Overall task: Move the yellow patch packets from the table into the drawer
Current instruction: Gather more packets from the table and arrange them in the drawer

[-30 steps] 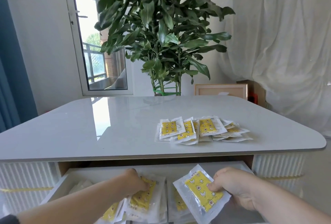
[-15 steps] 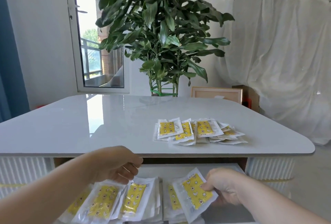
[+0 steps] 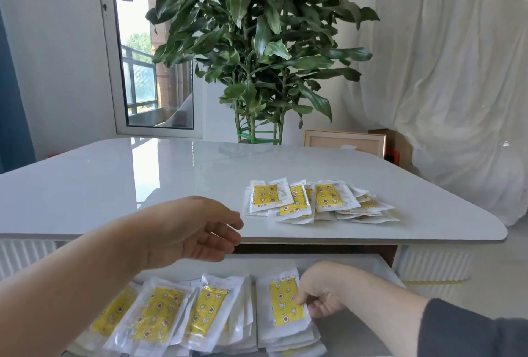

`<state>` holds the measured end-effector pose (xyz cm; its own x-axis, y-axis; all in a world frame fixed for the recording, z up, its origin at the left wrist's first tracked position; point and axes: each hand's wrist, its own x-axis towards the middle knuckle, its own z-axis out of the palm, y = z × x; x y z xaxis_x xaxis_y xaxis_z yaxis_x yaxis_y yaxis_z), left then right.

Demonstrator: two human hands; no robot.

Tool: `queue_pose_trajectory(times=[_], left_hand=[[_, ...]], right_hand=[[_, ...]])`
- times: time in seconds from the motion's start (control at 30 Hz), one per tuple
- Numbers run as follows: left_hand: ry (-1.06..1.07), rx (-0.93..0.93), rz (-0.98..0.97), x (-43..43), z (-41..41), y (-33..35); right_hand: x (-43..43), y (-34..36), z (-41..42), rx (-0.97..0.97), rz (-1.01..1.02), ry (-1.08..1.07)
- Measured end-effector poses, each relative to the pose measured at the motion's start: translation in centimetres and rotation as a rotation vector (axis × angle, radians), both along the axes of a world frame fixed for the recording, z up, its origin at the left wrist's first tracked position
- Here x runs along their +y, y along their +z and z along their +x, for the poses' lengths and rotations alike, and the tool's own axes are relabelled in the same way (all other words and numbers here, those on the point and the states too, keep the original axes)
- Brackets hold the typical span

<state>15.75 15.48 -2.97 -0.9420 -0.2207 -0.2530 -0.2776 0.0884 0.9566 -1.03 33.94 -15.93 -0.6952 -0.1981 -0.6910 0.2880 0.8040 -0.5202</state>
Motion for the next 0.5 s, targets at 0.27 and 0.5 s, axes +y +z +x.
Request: queue_pose_trajectory(times=[0.27,0.5], left_hand=[[0.036,0.003,0.029,-0.1,-0.2,0.4],[0.141,-0.006,-0.014,-0.9,0.1,0.4]], right_hand=[[0.5,2.0,1.9,0.072,-0.034,0.182],[3.5,10.2,5.4,0.194,-0.155,0.341]])
